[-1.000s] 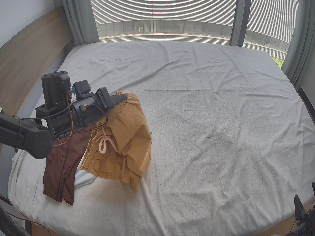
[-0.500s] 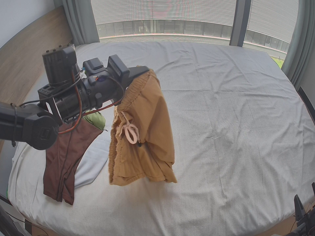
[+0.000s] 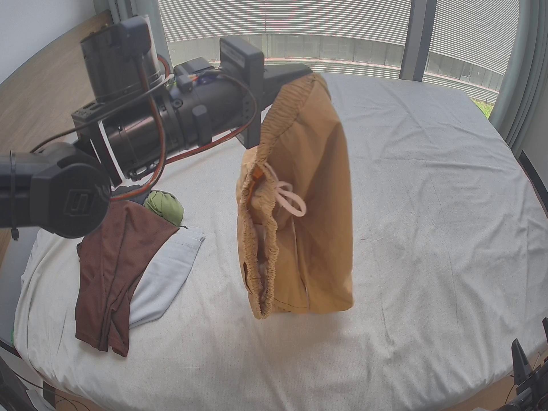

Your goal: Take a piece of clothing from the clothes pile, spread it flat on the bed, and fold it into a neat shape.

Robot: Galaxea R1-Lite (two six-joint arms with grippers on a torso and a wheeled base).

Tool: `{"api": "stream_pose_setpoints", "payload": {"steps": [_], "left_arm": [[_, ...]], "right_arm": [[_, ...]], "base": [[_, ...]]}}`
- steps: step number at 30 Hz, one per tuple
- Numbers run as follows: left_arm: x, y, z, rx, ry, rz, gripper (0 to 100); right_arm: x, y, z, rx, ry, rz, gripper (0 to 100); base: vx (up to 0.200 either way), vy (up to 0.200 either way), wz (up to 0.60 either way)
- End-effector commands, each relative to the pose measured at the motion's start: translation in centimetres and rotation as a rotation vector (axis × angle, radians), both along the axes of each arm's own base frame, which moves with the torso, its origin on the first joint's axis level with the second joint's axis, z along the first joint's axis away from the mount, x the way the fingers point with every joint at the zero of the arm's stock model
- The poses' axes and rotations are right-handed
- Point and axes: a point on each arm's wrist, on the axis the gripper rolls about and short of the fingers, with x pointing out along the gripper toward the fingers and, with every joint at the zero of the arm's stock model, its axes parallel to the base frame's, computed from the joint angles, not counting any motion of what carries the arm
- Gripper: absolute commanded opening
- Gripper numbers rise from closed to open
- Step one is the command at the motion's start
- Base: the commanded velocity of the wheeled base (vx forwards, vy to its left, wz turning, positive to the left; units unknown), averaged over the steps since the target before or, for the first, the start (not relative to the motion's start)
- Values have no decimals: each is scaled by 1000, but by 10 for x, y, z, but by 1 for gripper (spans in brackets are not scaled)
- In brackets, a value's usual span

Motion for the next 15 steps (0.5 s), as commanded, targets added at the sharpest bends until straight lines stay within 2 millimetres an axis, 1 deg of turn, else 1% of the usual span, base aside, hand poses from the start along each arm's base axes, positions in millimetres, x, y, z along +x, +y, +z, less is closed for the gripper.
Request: {"api": "stream_pose_setpoints", "payload": {"steps": [1, 4, 5, 8, 10, 12, 15], "left_arm": [[-3, -14, 10, -53, 20, -54, 0], [-2, -16, 15, -104, 61, -71, 0], [0, -19, 16, -146, 110, -102, 0], [0, -21, 15, -164, 140, -133, 0], [-3, -25, 15, -195, 183, -184, 0], [1, -30, 9, -208, 213, -199, 0], [14, -34, -11, -198, 238, -178, 0]], "right_arm": [[0, 0, -5, 0, 1, 1, 100], [0, 0, -5, 0, 1, 1, 100], [0, 0, -5, 0, 1, 1, 100], [0, 0, -5, 0, 1, 1, 100], [0, 0, -5, 0, 1, 1, 100], [0, 0, -5, 0, 1, 1, 100], [0, 0, -5, 0, 1, 1, 100]], "base": [[0, 0, 0], [0, 0, 0], [0, 0, 0], [0, 0, 0], [0, 0, 0], [0, 0, 0], [0, 0, 0]]}}
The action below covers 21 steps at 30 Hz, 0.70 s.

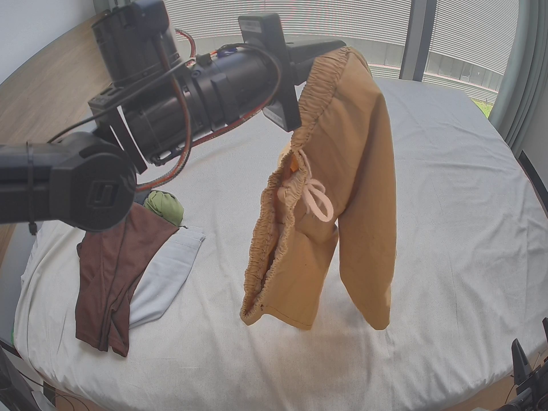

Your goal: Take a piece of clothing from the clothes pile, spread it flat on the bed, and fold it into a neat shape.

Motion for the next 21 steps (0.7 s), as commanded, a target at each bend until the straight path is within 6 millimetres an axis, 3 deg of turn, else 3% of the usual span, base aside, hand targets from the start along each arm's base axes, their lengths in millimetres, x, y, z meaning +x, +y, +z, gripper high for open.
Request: {"api": "stream_pose_setpoints", "payload": {"steps": [1, 6, 10, 21], "left_arm": [[20, -6, -35, 49, 68, 14, 0], [36, 0, -72, 122, 101, 59, 0], [45, 3, -90, 177, 43, 101, 0], [48, 38, -95, 256, -35, 204, 0]], "right_arm": [[0, 0, -5, 0, 1, 1, 100], [0, 0, -5, 0, 1, 1, 100], [0, 0, -5, 0, 1, 1, 100], [0, 0, -5, -2, 1, 1, 100]], "base": [[0, 0, 0], [0, 0, 0], [0, 0, 0], [0, 0, 0]]}}
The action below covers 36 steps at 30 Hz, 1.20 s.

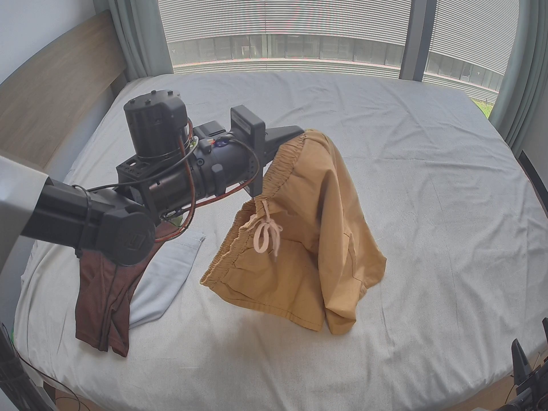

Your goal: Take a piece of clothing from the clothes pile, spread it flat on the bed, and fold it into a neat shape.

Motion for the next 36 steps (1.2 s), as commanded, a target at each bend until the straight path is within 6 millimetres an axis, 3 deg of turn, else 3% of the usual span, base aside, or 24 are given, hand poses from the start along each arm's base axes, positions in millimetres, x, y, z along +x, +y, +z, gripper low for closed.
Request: {"api": "stream_pose_setpoints", "payload": {"steps": [1, 12, 19, 28, 36], "left_arm": [[-2, 15, -6, 44, -14, 34, 0], [0, 44, -22, 151, -144, 178, 0], [-3, 53, -29, 213, -173, 198, 0], [-21, 76, -40, 329, -214, 230, 0], [-23, 90, -31, 300, -275, 274, 0]], "right_arm": [[0, 0, -5, -2, 1, 1, 100], [0, 0, -5, -2, 1, 1, 100], [0, 0, -5, -5, 1, -1, 100], [0, 0, -5, -6, 2, -1, 100], [0, 0, -5, -8, 2, -1, 100]], "base": [[0, 0, 0], [0, 0, 0], [0, 0, 0], [0, 0, 0], [0, 0, 0]]}}
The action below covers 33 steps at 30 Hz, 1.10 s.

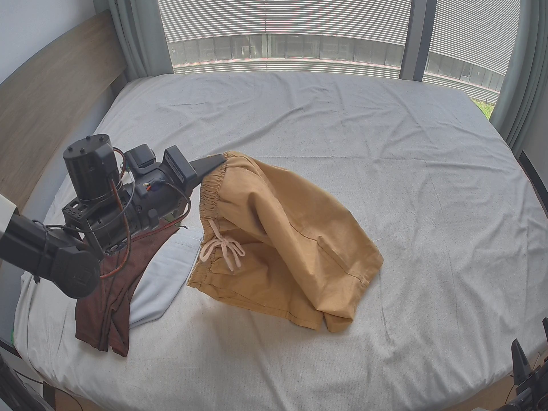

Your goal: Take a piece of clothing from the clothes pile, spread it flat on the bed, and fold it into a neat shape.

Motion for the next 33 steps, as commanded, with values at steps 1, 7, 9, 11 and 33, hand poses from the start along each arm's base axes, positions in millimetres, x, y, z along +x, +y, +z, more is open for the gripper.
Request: {"api": "stream_pose_setpoints", "payload": {"steps": [1, 7, 9, 11, 33], "left_arm": [[-3, 5, 3, -4, -8, 12, 0], [-8, 9, 1, 5, 0, 21, 0], [-11, 9, 2, 4, -3, 23, 0], [-11, 14, 4, 2, -7, 35, 0], [-10, 20, 5, 6, -14, 55, 0]], "right_arm": [[0, 0, -5, -1, 1, 2, 100], [0, 0, -5, -1, 1, 2, 100], [0, 0, -5, -1, 1, 2, 100], [0, 0, -5, -1, 1, 2, 100], [53, 9, 106, 93, 138, 261, 100]], "base": [[0, 0, 0], [0, 0, 0], [0, 0, 0], [0, 0, 0], [0, 0, 0]]}}
